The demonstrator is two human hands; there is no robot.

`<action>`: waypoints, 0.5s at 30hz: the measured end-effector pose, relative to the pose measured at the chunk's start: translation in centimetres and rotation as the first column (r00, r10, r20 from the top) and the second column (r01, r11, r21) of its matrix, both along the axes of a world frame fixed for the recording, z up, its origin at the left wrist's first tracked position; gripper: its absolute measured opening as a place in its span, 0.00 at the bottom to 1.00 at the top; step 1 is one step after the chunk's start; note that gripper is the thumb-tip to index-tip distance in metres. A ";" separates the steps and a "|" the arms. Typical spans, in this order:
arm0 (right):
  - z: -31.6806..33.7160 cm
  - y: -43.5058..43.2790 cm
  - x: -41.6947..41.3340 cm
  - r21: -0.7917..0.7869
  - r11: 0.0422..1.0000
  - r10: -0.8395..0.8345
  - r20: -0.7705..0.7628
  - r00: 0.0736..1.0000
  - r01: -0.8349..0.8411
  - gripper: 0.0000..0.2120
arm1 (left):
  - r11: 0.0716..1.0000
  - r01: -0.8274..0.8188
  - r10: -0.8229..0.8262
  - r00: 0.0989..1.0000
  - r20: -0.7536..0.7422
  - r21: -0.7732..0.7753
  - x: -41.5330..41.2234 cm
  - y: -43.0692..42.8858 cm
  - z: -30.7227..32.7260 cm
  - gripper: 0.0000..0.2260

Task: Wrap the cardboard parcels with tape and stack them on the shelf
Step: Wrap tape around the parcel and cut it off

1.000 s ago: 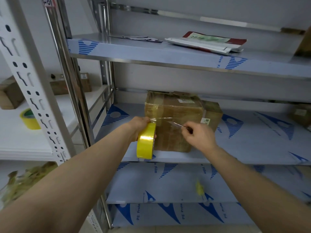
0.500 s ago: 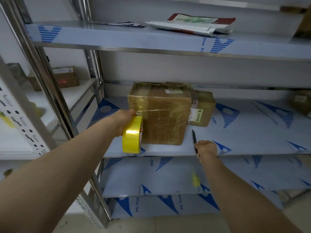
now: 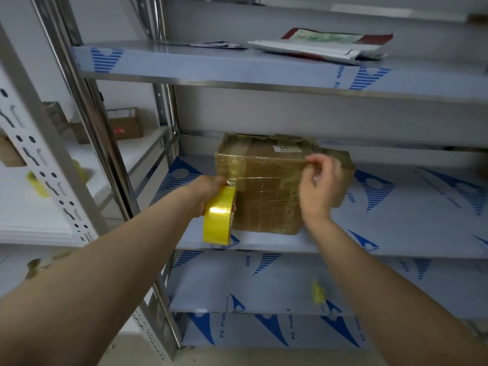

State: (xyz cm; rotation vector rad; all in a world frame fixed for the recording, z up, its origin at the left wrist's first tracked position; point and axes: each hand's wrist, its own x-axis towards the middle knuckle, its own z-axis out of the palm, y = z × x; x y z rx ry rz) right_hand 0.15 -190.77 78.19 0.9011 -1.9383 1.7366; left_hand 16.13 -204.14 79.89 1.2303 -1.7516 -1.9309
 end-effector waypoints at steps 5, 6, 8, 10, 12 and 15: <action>5.0 -4.2 5.4 0.436 0.888 0.392 -0.555 0.734 -0.145 0.13 | 1.000 0.026 -0.026 0.999 -0.029 -0.009 0.1 0.1 0.1 0.11; 5.4 -5.3 5.6 0.616 0.780 0.484 -0.484 0.729 -0.110 0.18 | 1.000 0.028 -0.028 0.999 -0.036 -0.009 0.2 0.2 0.2 0.10; 5.7 -7.3 5.2 0.854 0.519 0.576 -0.366 0.731 0.018 0.23 | 1.000 0.030 -0.030 0.999 -0.037 -0.006 0.4 0.6 0.4 0.09; 5.4 -8.3 4.7 0.928 0.363 0.604 -0.299 0.739 0.078 0.27 | 0.999 0.030 -0.030 0.999 -0.041 -0.011 0.5 0.9 0.7 0.08; 5.2 -8.8 4.2 0.933 0.353 0.608 -0.291 0.739 0.077 0.27 | 0.999 0.020 -0.022 0.999 -0.041 -0.043 0.4 0.8 0.9 0.07; 5.1 -8.6 3.8 0.925 0.371 0.630 -0.319 0.708 0.087 0.25 | 0.975 0.075 -0.050 0.991 0.123 -0.209 0.6 0.5 0.0 0.11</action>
